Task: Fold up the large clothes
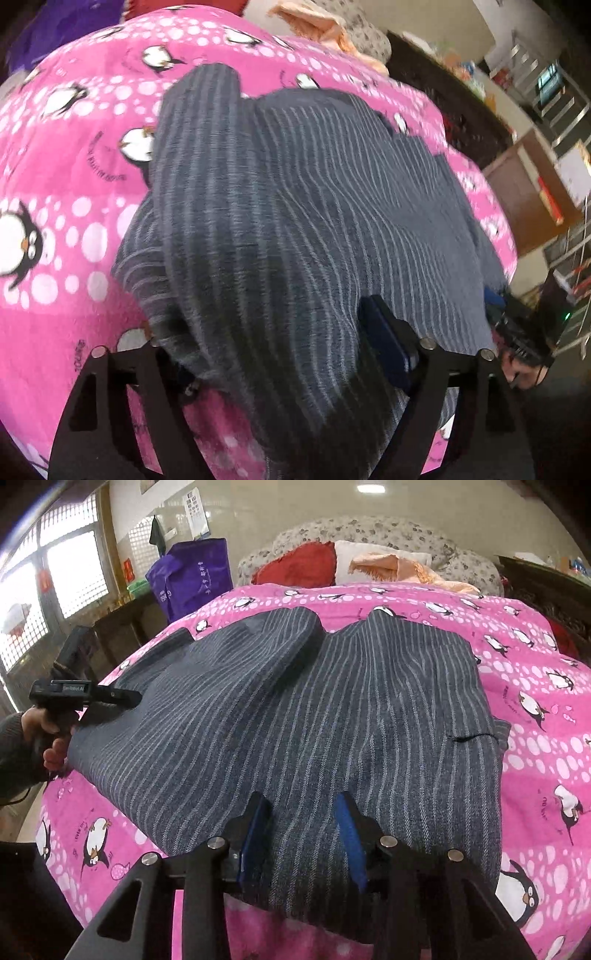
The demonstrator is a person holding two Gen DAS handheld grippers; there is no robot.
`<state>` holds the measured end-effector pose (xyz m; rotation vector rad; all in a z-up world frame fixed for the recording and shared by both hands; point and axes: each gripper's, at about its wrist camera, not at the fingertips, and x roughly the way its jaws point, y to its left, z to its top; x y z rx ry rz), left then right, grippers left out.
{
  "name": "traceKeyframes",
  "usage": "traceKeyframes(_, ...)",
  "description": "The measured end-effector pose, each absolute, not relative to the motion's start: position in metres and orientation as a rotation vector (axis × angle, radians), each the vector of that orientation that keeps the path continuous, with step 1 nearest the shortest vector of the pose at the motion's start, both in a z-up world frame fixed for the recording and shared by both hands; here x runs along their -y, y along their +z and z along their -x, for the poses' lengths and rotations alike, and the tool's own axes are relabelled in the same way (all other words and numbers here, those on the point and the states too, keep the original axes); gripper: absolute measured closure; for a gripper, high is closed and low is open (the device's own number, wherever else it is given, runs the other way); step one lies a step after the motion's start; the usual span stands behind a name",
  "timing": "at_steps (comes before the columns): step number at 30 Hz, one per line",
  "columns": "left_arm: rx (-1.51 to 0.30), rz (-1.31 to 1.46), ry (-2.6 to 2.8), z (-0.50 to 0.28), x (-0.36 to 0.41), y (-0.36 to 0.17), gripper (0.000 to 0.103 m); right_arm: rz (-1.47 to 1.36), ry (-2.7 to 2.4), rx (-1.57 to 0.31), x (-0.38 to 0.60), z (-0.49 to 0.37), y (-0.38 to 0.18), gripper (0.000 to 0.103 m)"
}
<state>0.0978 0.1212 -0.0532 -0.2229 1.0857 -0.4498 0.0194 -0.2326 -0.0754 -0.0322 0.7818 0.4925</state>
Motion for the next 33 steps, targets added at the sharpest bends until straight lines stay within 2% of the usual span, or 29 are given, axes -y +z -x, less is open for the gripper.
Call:
traceKeyframes(3, -1.099, 0.132, -0.461, -0.094, -0.112, -0.050, 0.022, 0.028, 0.495, -0.775, 0.233, -0.018, -0.076, 0.064)
traceKeyframes(6, -1.057, 0.118, -0.527, -0.091, -0.108, -0.042, 0.041, 0.022, 0.498, -0.775, 0.234, -0.018, -0.076, 0.064)
traceKeyframes(8, -1.048, 0.117, -0.533, -0.095, -0.110, -0.042, 0.058, 0.019, 0.499, -0.774, 0.234, -0.018, -0.076, 0.063)
traceKeyframes(10, -1.047, 0.121, -0.541, -0.098, -0.114, -0.047, 0.062, 0.017, 0.499, -0.774, 0.234, -0.018, -0.076, 0.063)
traceKeyframes(14, -1.021, 0.071, -0.538, -0.092, -0.111, -0.057, 0.061, 0.004, 0.506, -0.782, 0.235, -0.018, -0.074, 0.063)
traceKeyframes(17, -1.010, 0.006, -0.500, -0.091, -0.101, -0.056, 0.052, -0.014, 0.503, -0.788, 0.242, -0.016, -0.060, 0.063)
traceKeyframes(21, -1.015, -0.007, -0.474, -0.092, -0.098, -0.056, 0.051, -0.011, 0.415, -0.746, 0.263, -0.004, -0.040, 0.063)
traceKeyframes(22, -1.016, 0.003, -0.472, -0.092, -0.098, -0.055, 0.060, -0.007, 0.395, -0.742, 0.269, -0.001, -0.037, 0.063)
traceKeyframes(23, -1.022, 0.033, -0.483, -0.092, -0.099, -0.054, 0.078, -0.009, 0.377, -0.742, 0.275, 0.001, -0.035, 0.063)
traceKeyframes(24, -1.028, 0.081, -0.496, -0.092, -0.101, -0.052, 0.084, -0.022, 0.359, -0.733, 0.284, 0.004, -0.032, 0.063)
traceKeyframes(26, -1.035, 0.167, -0.506, -0.092, -0.104, -0.045, 0.088, -0.059, 0.322, -0.723, 0.300, 0.008, -0.030, 0.063)
traceKeyframes(33, -0.940, 0.514, -0.598, -0.100, -0.107, 0.011, 0.090, -0.229, 0.105, -0.782, 0.372, 0.006, -0.051, 0.063)
